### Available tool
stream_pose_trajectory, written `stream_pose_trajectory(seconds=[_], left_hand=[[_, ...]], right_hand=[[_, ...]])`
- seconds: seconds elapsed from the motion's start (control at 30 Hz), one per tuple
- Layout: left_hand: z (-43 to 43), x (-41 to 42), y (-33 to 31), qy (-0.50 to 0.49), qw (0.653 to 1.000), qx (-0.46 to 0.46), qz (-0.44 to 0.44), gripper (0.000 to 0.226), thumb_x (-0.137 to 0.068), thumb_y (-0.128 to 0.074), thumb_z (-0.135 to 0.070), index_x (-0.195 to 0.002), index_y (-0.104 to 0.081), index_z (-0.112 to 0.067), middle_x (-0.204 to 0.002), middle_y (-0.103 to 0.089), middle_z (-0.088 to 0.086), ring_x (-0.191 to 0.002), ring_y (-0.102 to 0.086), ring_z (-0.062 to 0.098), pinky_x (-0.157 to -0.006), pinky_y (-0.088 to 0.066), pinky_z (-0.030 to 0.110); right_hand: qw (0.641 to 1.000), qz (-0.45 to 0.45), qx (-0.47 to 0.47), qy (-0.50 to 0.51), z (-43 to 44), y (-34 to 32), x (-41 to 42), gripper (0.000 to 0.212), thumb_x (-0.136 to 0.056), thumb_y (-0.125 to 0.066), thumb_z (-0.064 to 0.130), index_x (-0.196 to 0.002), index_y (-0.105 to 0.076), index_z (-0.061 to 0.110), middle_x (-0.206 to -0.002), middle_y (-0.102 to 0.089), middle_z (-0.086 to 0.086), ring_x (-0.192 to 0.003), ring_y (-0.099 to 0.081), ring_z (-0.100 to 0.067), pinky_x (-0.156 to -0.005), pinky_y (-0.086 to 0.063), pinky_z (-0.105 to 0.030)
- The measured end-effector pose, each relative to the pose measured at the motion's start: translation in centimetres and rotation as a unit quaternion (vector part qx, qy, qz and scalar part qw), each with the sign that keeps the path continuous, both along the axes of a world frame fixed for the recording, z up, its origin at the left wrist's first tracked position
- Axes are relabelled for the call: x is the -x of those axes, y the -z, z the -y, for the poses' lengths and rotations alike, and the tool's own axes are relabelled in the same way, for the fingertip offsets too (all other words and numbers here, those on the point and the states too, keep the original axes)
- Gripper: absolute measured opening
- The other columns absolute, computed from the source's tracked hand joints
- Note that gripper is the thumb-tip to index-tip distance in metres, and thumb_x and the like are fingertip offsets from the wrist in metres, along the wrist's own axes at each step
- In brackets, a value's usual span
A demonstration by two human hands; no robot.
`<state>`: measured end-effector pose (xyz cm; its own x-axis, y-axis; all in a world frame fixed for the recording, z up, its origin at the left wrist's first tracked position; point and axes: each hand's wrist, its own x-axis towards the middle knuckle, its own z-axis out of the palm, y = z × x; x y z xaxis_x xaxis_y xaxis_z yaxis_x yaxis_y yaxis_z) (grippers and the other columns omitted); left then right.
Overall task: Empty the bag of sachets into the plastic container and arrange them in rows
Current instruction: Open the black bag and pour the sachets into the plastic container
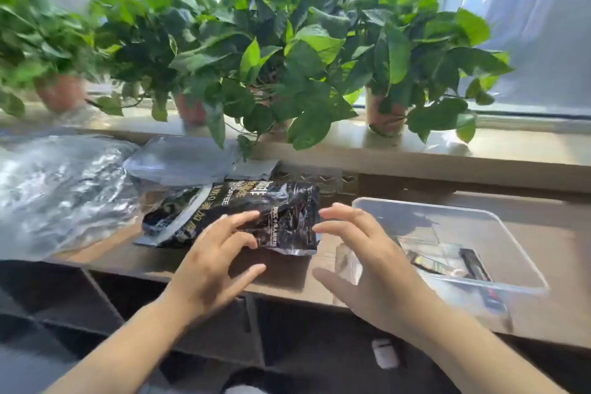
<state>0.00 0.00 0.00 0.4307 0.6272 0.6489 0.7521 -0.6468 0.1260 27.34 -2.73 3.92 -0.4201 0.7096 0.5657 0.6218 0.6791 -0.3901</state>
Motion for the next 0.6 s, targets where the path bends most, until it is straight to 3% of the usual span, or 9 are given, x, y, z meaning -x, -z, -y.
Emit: stream_pose_trajectory(seconds=[0.1, 0.2, 0.27, 0.4, 0.5, 0.6], left_hand=[[-0.1, 0.6, 0.2, -0.016, 0.999, 0.007, 0.032, 0.029, -0.085, -0.067, -0.034, -0.093, -0.070, -0.007, -0.132, -0.062, 0.011, -0.118, -0.062, 0.026, -0.098, -0.050, 0.048], [-0.7, 0.5, 0.6, -0.028, 0.999, 0.013, 0.026, 0.030, -0.085, -0.063, -0.034, -0.098, -0.073, -0.009, -0.129, -0.064, 0.009, -0.116, -0.063, 0.025, -0.097, -0.052, 0.051], [-1.2, 0.8, 0.9, -0.026, 1.000, -0.007, 0.009, 0.031, -0.086, -0.062, -0.033, -0.096, -0.075, -0.008, -0.126, -0.066, 0.010, -0.110, -0.065, 0.027, -0.092, -0.053, 0.053], [-2.4, 1.3, 1.2, -0.016, 0.998, -0.052, 0.020, 0.038, -0.096, -0.056, -0.036, -0.084, -0.076, -0.006, -0.121, -0.070, 0.012, -0.103, -0.068, 0.030, -0.089, -0.054, 0.053], [-3.3, 1.4, 1.3, -0.012, 0.997, -0.067, 0.026, 0.030, -0.094, -0.057, -0.029, -0.084, -0.075, -0.007, -0.124, -0.070, 0.009, -0.110, -0.069, 0.026, -0.093, -0.053, 0.058], [-4.2, 1.6, 0.9, 0.003, 0.997, -0.064, 0.034, 0.042, -0.103, -0.046, -0.035, -0.086, -0.073, -0.009, -0.127, -0.069, 0.005, -0.117, -0.067, 0.020, -0.097, -0.052, 0.056]], right_hand=[[1.000, -0.005, 0.017, 0.007, 0.2, 0.0, 0.1, 0.045, -0.079, -0.083, 0.025, -0.119, -0.064, 0.021, -0.134, -0.055, 0.006, -0.133, -0.046, -0.011, -0.107, -0.026, -0.009], [0.998, -0.025, 0.049, 0.021, 0.0, 0.1, 0.1, 0.043, -0.079, -0.083, 0.027, -0.118, -0.064, 0.025, -0.131, -0.053, 0.013, -0.128, -0.046, -0.006, -0.104, -0.022, 0.000], [0.998, -0.034, 0.050, 0.021, -0.2, 0.0, 0.1, 0.042, -0.079, -0.083, 0.027, -0.117, -0.064, 0.023, -0.131, -0.054, 0.012, -0.128, -0.047, -0.005, -0.106, -0.026, -0.004], [0.996, -0.058, 0.064, 0.026, -1.0, -0.5, 0.2, 0.041, -0.079, -0.084, 0.023, -0.116, -0.066, 0.018, -0.132, -0.056, 0.007, -0.125, -0.054, -0.010, -0.106, -0.043, -0.028], [0.996, -0.055, 0.063, 0.019, -1.8, -1.0, 0.5, 0.039, -0.080, -0.083, 0.022, -0.115, -0.066, 0.021, -0.133, -0.055, 0.011, -0.130, -0.049, -0.006, -0.106, -0.041, -0.029], [0.997, -0.047, 0.058, -0.008, -2.8, -1.7, 0.6, 0.038, -0.082, -0.080, 0.024, -0.117, -0.066, 0.029, -0.140, -0.049, 0.021, -0.139, -0.038, -0.001, -0.110, -0.039, -0.028]])
